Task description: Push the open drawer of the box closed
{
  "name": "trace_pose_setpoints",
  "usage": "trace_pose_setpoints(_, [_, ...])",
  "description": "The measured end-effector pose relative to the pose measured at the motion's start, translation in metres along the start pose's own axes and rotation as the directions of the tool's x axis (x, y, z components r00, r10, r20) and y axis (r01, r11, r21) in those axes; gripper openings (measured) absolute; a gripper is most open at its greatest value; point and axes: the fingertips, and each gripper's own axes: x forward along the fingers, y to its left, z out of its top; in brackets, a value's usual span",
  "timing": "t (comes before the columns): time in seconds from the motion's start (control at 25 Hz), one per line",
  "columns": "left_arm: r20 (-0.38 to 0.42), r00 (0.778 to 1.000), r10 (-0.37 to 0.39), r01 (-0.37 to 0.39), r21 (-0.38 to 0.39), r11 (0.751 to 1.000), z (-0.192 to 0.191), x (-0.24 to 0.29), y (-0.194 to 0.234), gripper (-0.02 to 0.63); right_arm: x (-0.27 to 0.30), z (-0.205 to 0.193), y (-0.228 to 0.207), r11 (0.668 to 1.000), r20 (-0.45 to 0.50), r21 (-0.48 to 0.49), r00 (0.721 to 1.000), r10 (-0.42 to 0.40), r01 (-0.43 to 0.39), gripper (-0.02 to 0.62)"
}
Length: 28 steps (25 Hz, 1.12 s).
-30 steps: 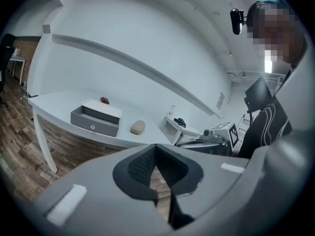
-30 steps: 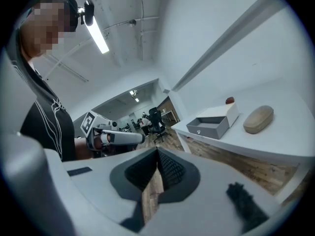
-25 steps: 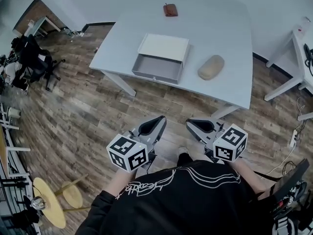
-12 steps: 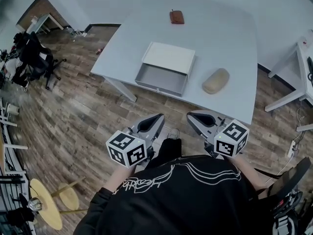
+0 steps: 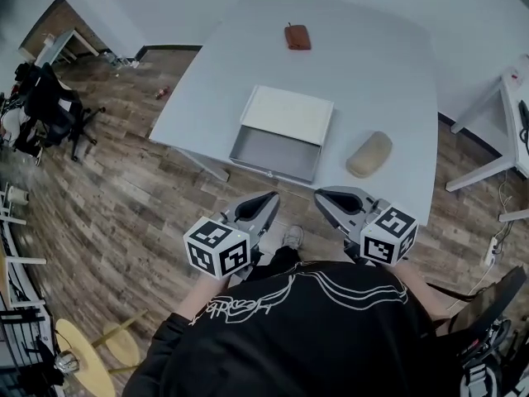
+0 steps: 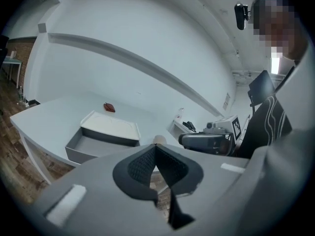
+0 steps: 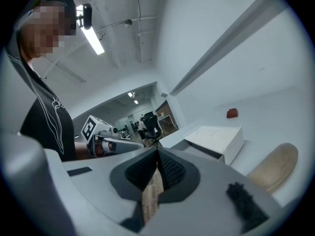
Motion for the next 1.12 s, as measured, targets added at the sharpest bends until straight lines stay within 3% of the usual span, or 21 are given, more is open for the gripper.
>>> trace_pose_setpoints(0.32, [-0.052, 0.997, 0.064, -0.062, 0.028, 0.998, -0.019, 0.021, 0.047, 0.010, 0.015, -0.020, -0.026, 0.996, -0.030, 0.074, 0.998, -0.047, 0.049, 0.008])
trace_pose_setpoints(0.4, [-0.073, 0.993, 0.087, -0.085, 0.037, 0.996, -0.028, 0.027, 0.059, 0.079, 0.015, -0.025, -0.028, 0.995, -0.042, 0.087, 0.998, -0.050, 0.053, 0.008])
trace_pose_setpoints(0.64, [-0.114, 0.967, 0.227, -0.213, 0.120, 0.970, -0.060, 0.045, 0.104, 0.147, 0.017, -0.036, -0.033, 0.991, -0.072, 0.114, 0.996, -0.059, 0.067, 0.008])
trace_pose_setpoints(0.84, [-0.182, 0.951, 0.249, -0.234, 0.097, 0.967, -0.087, 0.063, 0.126, 0.141, 0.018, -0.040, -0.041, 0.987, -0.080, 0.136, 0.994, -0.078, 0.088, 0.008])
trace_pose_setpoints(1.12, [-0.183, 0.942, 0.282, -0.265, 0.114, 0.957, -0.096, 0.079, 0.137, 0.112, 0.018, -0.053, -0.052, 0.978, -0.093, 0.177, 0.991, -0.092, 0.108, 0.008])
